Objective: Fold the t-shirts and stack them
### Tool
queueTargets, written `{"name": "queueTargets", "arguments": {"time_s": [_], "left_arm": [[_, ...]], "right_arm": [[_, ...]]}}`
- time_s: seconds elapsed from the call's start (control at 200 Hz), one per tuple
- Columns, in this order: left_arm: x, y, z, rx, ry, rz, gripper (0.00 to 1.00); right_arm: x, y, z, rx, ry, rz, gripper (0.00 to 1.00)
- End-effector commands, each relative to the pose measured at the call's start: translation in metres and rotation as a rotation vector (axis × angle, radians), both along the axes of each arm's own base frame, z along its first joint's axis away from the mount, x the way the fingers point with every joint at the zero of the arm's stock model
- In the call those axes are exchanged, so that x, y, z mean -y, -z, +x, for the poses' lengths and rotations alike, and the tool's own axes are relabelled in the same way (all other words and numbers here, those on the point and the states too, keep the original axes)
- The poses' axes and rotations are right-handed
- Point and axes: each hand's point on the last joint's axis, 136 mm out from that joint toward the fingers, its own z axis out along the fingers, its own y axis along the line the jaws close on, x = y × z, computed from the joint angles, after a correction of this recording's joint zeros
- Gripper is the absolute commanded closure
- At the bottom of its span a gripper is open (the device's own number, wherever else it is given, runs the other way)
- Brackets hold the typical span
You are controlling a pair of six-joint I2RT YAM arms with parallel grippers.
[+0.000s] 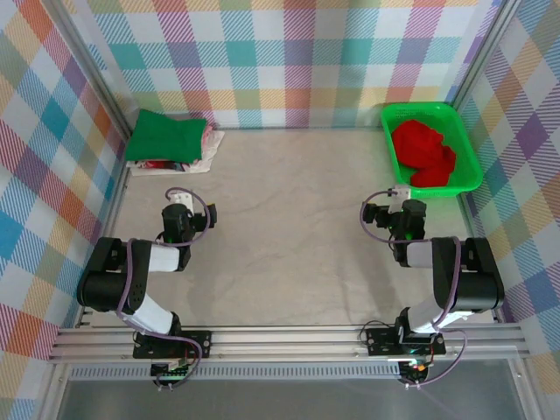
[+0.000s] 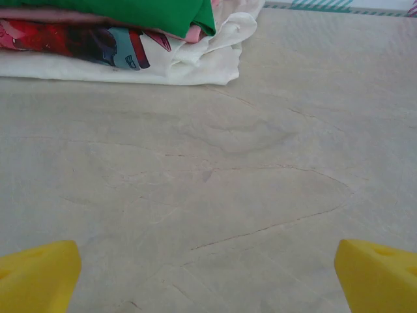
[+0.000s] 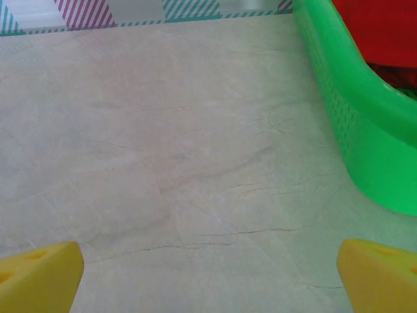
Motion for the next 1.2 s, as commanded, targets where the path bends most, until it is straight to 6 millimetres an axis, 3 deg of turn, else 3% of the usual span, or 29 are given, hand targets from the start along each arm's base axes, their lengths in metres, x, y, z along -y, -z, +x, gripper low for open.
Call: {"name": "queueTargets", "arguments": {"time_s": [0.0, 0.52, 0.57, 0.725, 0.84, 0.885, 0.955, 1.025, 1.115, 1.195], "left_arm": [[-0.001, -0.003, 0.004, 0.006, 0.005, -0.001, 0.0], [-0.002, -0.004, 0.004, 0.01, 0.007, -0.003, 0.0], [0.0, -0.01, 0.004, 0.005, 0.016, -0.004, 0.0], [-0.003, -0.062, -0.013, 0.084, -0.035, 0.021, 0.0], [0.006, -0.126, -0.028, 0.239, -0.017, -0.116, 0.0], [0.009, -0.164, -0.032, 0.291, -0.02, -0.191, 0.01], [0.028, -0.223, -0.029, 0.338, 0.057, -0.223, 0.04], [0.056, -0.261, -0.015, 0.278, 0.151, -0.213, 0.09], [0.121, -0.287, 0.012, 0.205, 0.33, -0.165, 0.1], [0.19, -0.287, 0.029, 0.163, 0.499, -0.097, 0.1]], "right_arm": [[-0.003, -0.01, 0.006, 0.032, -0.012, -0.004, 0.01], [-0.002, -0.01, 0.006, 0.034, -0.011, -0.003, 0.0], [-0.001, -0.017, 0.005, 0.054, 0.011, -0.015, 0.0], [0.007, -0.055, -0.01, 0.011, 0.111, 0.006, 0.0], [0.006, -0.104, -0.022, 0.104, 0.126, 0.072, 0.0], [0.012, -0.13, -0.025, 0.117, 0.173, 0.095, 0.01], [0.025, -0.171, -0.024, 0.115, 0.253, 0.094, 0.06], [0.04, -0.193, -0.007, 0.056, 0.334, 0.085, 0.04], [0.058, -0.201, 0.027, -0.105, 0.386, 0.13, 0.02], [0.076, -0.202, 0.062, -0.187, 0.404, 0.169, 0.03]]}}
